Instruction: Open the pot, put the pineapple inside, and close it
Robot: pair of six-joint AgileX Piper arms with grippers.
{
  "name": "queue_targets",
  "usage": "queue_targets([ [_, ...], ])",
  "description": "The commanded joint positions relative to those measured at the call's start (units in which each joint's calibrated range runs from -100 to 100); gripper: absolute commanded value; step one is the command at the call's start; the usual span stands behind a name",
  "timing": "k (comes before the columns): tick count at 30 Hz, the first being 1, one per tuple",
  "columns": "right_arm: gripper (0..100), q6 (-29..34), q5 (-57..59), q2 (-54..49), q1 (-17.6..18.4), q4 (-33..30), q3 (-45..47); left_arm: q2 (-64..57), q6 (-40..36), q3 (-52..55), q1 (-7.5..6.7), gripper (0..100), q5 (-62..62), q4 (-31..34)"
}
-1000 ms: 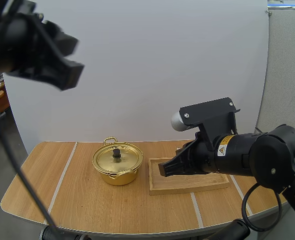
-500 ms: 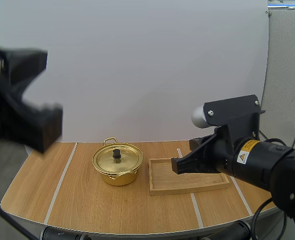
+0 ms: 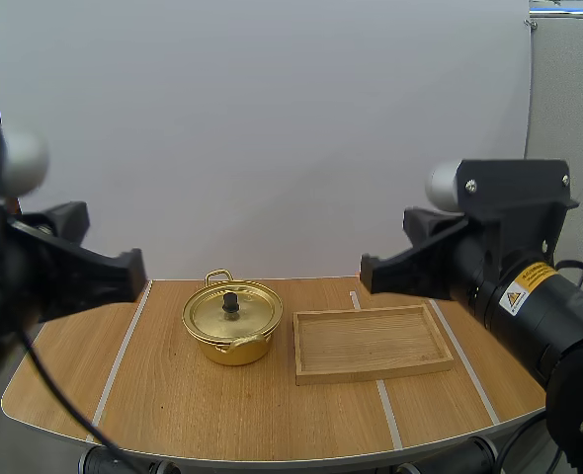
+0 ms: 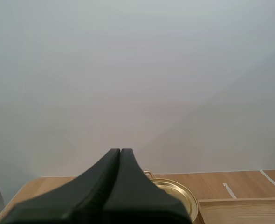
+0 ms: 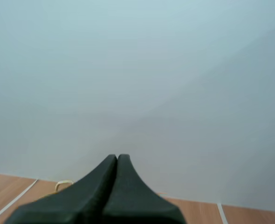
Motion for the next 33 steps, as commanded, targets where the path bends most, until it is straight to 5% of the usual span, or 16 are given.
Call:
queue_targets([
  [1, 0, -2.4, -14.5, -0.4, -0.5, 0.3, 1.6, -0.1, -1.3, 14.1, 0.08, 0, -23.3, 1.4],
  [11, 0, -2.7, -34.0, -0.4, -0.5, 0.3, 23.5, -0.1, -1.2, 38.1, 0.08, 0, -59.9, 1.4],
  [19, 0, -2.7, -41.6, -0.4, -0.5, 0.3, 32.0, -0.1, -0.5, 47.0, 0.08, 0, -76.0, 1.4],
  [33, 0, -2.7, -35.4, -0.4, -1.6, 0.3, 35.4, -0.1, -1.6, 52.4, 0.08, 0, -63.4, 1.0],
])
